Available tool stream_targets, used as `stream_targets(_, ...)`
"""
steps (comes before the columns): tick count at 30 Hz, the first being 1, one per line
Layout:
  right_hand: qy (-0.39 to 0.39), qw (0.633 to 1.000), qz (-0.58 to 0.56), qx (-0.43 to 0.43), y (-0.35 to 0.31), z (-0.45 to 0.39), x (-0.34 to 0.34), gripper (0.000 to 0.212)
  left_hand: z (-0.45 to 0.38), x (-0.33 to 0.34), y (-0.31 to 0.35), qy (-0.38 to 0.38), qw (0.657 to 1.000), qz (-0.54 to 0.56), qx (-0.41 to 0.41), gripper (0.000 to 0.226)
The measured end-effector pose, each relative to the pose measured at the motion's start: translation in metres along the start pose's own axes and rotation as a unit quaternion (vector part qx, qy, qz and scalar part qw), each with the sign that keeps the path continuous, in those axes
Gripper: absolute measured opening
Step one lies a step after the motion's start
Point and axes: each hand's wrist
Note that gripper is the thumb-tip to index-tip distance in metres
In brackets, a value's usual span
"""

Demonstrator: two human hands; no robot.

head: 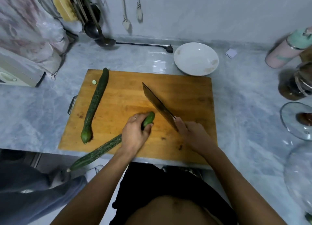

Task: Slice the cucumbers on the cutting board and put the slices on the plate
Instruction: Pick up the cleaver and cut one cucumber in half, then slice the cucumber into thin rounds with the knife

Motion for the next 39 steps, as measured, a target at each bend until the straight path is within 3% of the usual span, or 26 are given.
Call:
stream_targets(5,0.005,1.000,0.011,-0.011,0.012,0.019,0.001,0.061,0.015,0.020,-0.007,0.078,0.993,0.006,0.089,0.033)
stream_targets(11,0.030,0.997,0.064,-0.030,0.009,0.039,0.010,0.056,0.023,0.030,-0.015,0.099,0.983,-0.036,0.149,0.032)
stream_targets(22,0.029,0.994,0.100,-0.034,-0.010,0.057,0.005,0.048,0.007,0.026,-0.013,0.105,0.980,-0.112,0.128,0.035)
stream_targets(39,-0.053,0.998,0.030,0.000,-0.018,0.026,-0.003,0.058,0.004,0.030,-0.015,0.118,0.976,-0.097,0.153,0.031)
Point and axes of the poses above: each hand's wrist, its own z-axis away from the middle knuckle, its own x-axis out of the palm, y = z × x, and after that the axes turned 1 degree about -y, right-handed
